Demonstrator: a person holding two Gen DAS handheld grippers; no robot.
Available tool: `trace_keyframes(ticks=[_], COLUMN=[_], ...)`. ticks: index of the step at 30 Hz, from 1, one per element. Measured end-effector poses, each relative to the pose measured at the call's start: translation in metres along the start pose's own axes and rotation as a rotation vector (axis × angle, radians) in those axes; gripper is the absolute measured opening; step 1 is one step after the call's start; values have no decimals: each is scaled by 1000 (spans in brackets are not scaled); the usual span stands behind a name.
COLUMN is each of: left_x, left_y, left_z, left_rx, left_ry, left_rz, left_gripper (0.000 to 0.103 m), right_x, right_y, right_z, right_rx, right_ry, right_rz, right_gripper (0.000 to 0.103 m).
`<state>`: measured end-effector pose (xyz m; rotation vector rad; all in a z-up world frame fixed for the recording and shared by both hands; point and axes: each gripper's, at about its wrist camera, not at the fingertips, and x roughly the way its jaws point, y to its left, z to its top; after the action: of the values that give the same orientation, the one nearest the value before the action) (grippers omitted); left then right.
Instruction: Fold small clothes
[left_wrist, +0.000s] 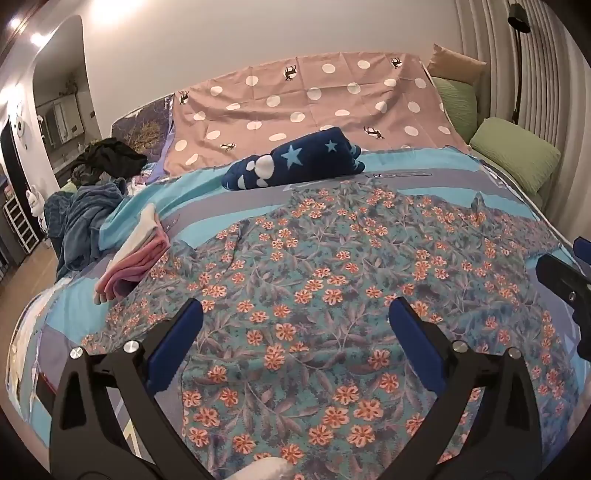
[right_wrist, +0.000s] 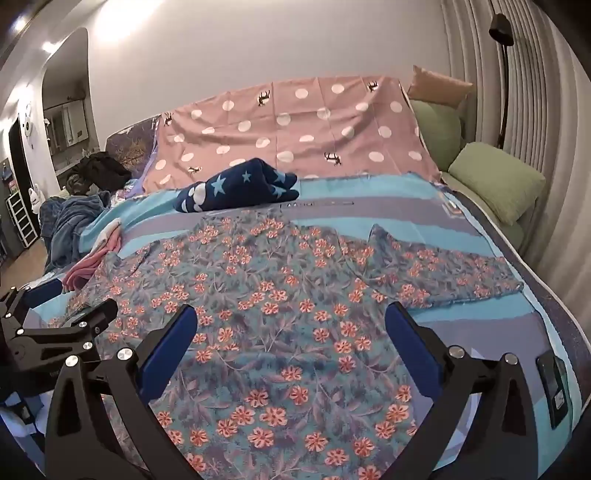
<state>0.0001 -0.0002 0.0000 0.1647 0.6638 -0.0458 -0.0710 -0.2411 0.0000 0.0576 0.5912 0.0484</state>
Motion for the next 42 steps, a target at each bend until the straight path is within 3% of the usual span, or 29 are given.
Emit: trace_keyframes(ticks=[2,4,7,12,14,20,26,30,42], left_x=[1,4,7,3,2,0,1,6,13], left_y=[1,0,0,2,3,2,1,3,-2], left_z=[1,-3,-3,-5,-5,-6,-8,-13,-20], left_rx=[-2,1,0,7,7,12,20,27,55], left_ry=[-2,7,7,-20,-24,-20,-12,12,35], left_rz=[10,8,11,10,5,-14,-20,-71,-79], left_gripper=[101,101,101,101,101,101,101,101,99], right_x=[-4,6,6,-8,-8,-5,-6,-5,1], right_y=[3,13,14,1,0,5,13,12,12], right_z=[-2,-6,-4,-3,-2,-2,-3,-4,-7], right_rx=[-41,-60,-33,37,43,10,8,18,20], right_ry=[-1,55,43,-88,-94,-49,-53,-47,-17], right_rz=[-26,-60,-64,-134,-154,-97,-92,-98,-98], right_gripper=[102,102,102,102,102,102,102,102,102])
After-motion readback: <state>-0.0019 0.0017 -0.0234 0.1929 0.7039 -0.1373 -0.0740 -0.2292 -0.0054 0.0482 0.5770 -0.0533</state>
